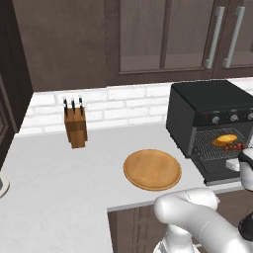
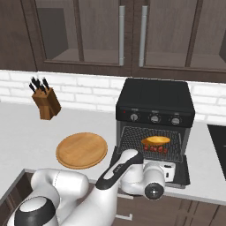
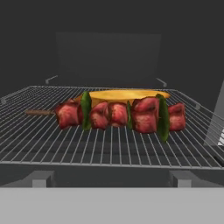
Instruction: Pick up the kebab skewer and baguette bread, and place them inside the toaster oven. Close the toaster oven door and start by setting the timer.
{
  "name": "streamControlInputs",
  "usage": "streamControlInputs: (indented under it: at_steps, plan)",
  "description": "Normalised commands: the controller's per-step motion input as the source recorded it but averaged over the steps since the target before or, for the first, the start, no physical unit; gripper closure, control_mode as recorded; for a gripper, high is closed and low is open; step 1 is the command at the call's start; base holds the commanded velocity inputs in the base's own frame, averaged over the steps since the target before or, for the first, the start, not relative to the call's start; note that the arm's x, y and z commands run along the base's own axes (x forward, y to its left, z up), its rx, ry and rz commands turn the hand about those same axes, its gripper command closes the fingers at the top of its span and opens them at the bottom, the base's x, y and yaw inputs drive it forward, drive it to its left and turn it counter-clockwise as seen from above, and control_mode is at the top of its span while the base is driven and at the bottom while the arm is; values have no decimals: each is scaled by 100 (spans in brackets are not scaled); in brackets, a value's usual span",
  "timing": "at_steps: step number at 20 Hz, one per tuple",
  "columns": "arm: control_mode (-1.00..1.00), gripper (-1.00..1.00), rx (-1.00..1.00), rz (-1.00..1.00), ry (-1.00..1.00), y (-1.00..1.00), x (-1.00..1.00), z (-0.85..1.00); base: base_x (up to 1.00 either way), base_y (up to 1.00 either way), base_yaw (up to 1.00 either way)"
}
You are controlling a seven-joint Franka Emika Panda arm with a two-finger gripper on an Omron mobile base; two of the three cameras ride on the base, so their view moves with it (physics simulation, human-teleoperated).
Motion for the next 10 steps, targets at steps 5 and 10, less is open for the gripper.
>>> streamControlInputs:
  at_steps: [5, 10]
  plan:
    - [-100, -100, 0, 0, 0, 0, 0, 8, 0, 0, 0]
    - [-100, -100, 0, 0, 0, 0, 0, 8, 0, 0, 0]
